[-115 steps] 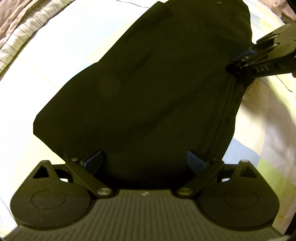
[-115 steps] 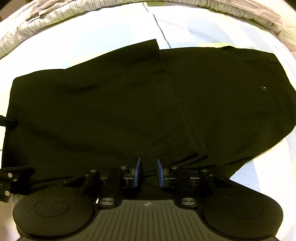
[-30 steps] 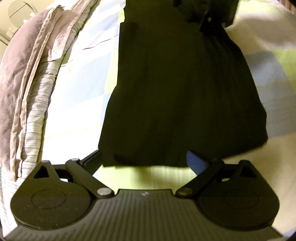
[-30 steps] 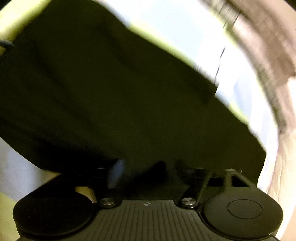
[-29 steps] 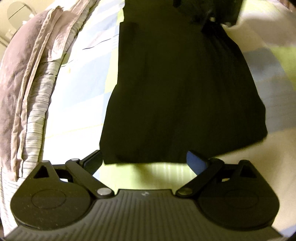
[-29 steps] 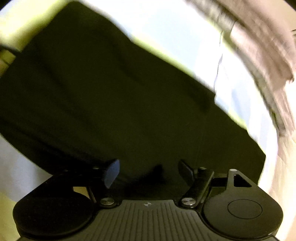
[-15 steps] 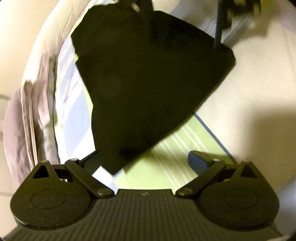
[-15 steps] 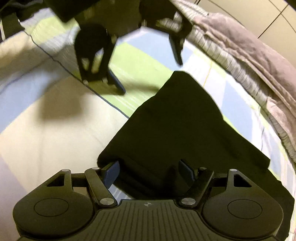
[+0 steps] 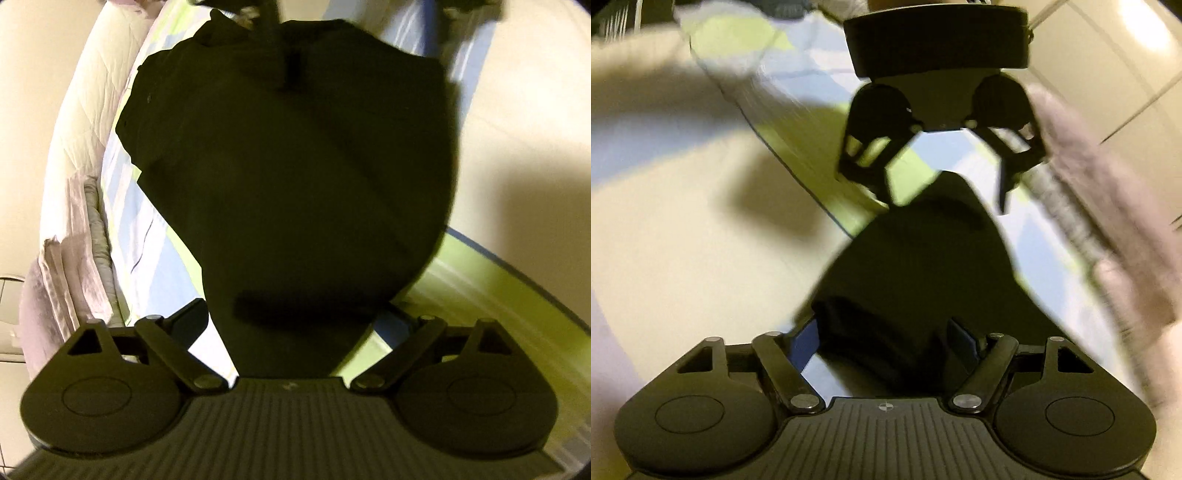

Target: Fold clothes

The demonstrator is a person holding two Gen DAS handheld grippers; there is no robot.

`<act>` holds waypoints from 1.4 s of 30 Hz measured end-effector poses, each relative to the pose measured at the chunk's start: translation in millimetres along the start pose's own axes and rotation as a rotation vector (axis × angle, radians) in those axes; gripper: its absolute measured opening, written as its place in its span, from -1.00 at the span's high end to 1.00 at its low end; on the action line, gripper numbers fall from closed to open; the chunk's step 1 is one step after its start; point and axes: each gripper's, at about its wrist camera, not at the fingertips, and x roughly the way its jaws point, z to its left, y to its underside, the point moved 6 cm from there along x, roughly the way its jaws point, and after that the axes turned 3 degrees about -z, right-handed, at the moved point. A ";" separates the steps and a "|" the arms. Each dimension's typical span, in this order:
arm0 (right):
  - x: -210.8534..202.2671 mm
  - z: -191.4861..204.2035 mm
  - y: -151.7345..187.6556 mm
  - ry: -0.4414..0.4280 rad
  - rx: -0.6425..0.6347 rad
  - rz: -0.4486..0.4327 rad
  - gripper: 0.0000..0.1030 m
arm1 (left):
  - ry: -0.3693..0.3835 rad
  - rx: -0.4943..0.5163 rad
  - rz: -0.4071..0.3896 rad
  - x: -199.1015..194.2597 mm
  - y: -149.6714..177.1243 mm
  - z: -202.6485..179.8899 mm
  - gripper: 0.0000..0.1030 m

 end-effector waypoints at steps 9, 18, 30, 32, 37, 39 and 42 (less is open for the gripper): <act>12.2 -16.7 6.3 -0.020 -0.055 0.003 0.79 | 0.057 -0.107 0.095 -5.2 -5.8 -3.6 0.69; -53.9 -33.1 -22.6 -0.105 0.003 -0.026 0.88 | 0.050 -0.297 0.143 -65.5 -25.6 18.9 0.86; -170.0 -2.5 -77.6 -0.287 0.316 -0.150 0.88 | 0.200 -0.532 0.254 -210.6 -59.5 13.9 0.85; -180.6 -34.9 -73.1 -0.294 0.440 -0.173 0.88 | 0.179 -0.549 0.252 -211.6 -69.2 50.3 0.85; -201.2 -141.4 -29.5 -0.254 0.709 -0.241 0.88 | 0.089 -0.548 0.226 -184.5 -109.3 156.7 0.84; -203.8 -182.9 -4.2 -0.243 0.797 -0.268 0.88 | 0.051 -0.530 0.213 -155.4 -131.7 204.0 0.83; -196.5 -243.9 48.0 -0.238 0.967 -0.287 0.88 | 0.004 -0.520 0.194 -93.5 -166.4 265.3 0.73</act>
